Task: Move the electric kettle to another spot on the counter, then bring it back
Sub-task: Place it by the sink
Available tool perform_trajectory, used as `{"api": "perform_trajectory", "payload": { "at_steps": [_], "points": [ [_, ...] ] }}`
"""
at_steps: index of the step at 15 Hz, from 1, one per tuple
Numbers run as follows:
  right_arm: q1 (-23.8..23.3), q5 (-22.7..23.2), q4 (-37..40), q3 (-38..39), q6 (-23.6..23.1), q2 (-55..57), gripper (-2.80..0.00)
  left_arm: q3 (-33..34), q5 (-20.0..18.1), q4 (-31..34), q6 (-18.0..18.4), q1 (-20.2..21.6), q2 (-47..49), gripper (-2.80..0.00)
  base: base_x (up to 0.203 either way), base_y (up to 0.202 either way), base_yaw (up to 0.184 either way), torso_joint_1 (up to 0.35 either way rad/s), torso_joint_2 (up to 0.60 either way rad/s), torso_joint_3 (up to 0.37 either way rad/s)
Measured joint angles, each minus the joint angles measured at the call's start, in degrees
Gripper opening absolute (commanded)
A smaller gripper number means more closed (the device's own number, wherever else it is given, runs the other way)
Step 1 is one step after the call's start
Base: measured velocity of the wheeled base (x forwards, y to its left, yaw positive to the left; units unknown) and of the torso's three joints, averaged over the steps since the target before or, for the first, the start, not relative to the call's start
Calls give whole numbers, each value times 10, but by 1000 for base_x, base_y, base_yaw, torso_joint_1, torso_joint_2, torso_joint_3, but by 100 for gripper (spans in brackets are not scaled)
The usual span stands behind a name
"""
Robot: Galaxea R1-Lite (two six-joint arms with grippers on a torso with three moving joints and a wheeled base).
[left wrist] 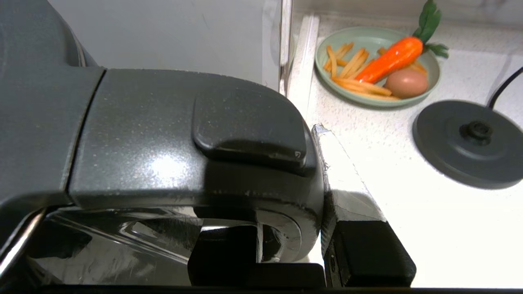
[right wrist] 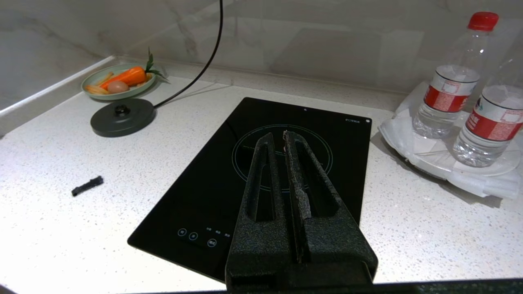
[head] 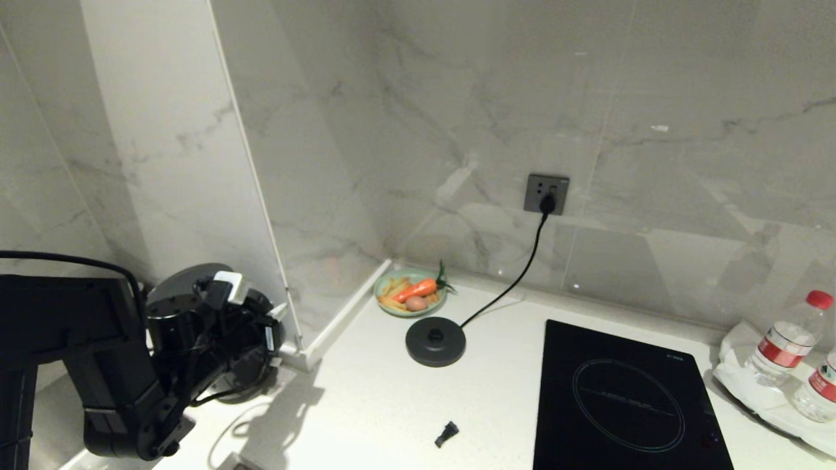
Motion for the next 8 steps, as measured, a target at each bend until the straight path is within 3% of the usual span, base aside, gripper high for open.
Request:
{"api": "perform_trajectory", "payload": {
  "at_steps": [8],
  "points": [
    [0,0,0,0,0,0,-280,-6,8,5,-1,5,0,-280,0,0,0,0,0,0]
  ]
}}
